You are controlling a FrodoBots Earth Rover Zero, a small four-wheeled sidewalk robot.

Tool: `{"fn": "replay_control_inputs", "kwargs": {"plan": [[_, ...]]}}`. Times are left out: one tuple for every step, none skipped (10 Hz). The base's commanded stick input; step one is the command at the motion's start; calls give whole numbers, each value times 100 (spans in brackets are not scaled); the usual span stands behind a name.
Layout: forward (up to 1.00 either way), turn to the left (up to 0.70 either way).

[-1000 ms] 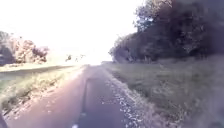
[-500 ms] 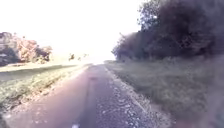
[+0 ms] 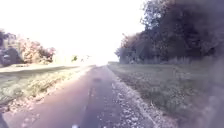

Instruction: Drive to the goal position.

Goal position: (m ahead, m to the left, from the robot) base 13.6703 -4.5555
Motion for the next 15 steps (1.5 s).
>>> {"fn": "replay_control_inputs", "kwargs": {"plan": [[70,0],[70,0],[70,0],[70,0],[70,0],[70,0],[70,0],[70,0],[70,0],[70,0],[70,0],[70,0],[70,0],[70,1],[70,3]]}}
